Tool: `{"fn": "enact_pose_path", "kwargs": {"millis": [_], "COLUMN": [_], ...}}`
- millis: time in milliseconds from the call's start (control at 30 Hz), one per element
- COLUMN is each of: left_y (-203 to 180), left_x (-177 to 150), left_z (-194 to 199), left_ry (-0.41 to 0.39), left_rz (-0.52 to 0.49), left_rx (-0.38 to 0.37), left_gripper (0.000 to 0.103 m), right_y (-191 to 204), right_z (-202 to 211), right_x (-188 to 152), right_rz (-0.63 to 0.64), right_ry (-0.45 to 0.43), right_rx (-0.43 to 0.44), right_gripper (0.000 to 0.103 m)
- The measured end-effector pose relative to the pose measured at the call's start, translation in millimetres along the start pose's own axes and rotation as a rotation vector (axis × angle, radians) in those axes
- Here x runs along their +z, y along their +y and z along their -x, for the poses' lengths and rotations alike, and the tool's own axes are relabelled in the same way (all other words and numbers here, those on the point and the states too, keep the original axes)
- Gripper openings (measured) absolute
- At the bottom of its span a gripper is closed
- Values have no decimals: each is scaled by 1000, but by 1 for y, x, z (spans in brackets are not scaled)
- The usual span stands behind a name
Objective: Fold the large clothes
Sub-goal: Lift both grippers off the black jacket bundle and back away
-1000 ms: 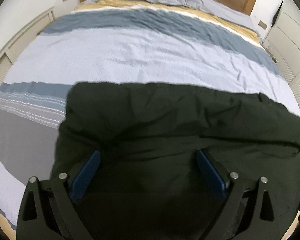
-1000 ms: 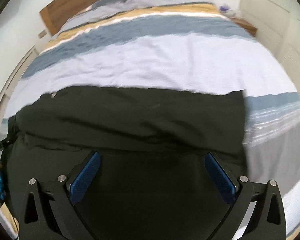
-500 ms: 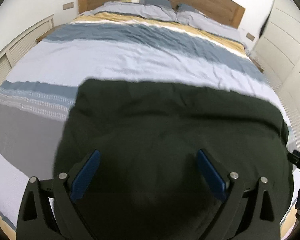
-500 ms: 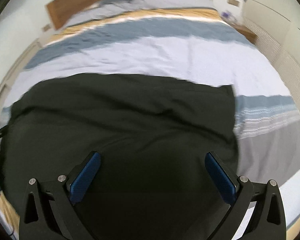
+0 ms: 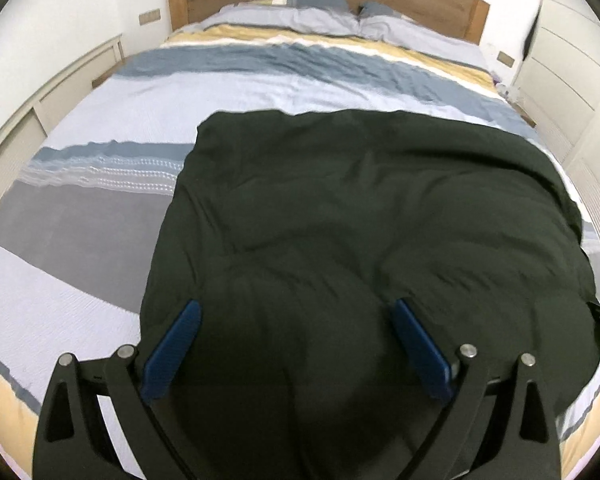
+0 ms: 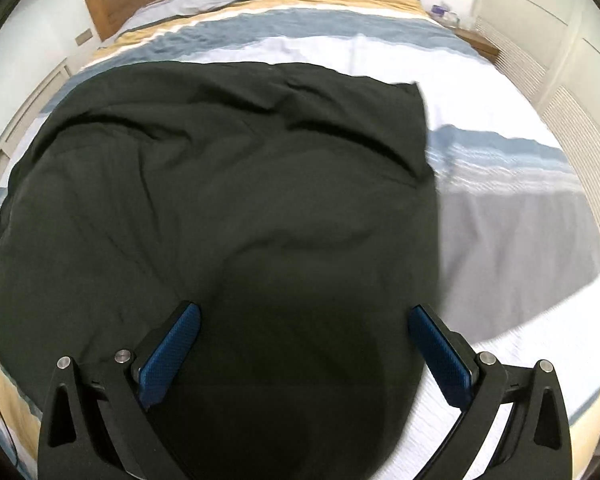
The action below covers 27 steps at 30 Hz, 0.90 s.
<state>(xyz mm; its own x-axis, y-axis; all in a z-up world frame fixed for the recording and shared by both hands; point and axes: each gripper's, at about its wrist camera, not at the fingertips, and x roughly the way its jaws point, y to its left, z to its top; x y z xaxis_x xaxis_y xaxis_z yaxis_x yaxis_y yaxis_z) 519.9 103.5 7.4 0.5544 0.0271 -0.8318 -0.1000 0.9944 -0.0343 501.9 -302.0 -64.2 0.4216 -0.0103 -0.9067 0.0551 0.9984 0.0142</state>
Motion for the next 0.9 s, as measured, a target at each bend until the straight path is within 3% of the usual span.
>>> {"fn": "enact_pose_path", "kwargs": {"millis": [433, 900], "left_y": [-19, -28], "left_x": [-53, -71], "left_z": [66, 84], "left_ry": [-75, -96], "left_rz": [-53, -114], "left_rx": [4, 6], "left_gripper": [98, 98], "right_y": [-12, -50], "right_z": [42, 55], "right_x": [-49, -63], "right_rz": [-25, -110], "right_ry": [12, -25], "right_rx": [-40, -40], "right_gripper": [102, 102]}}
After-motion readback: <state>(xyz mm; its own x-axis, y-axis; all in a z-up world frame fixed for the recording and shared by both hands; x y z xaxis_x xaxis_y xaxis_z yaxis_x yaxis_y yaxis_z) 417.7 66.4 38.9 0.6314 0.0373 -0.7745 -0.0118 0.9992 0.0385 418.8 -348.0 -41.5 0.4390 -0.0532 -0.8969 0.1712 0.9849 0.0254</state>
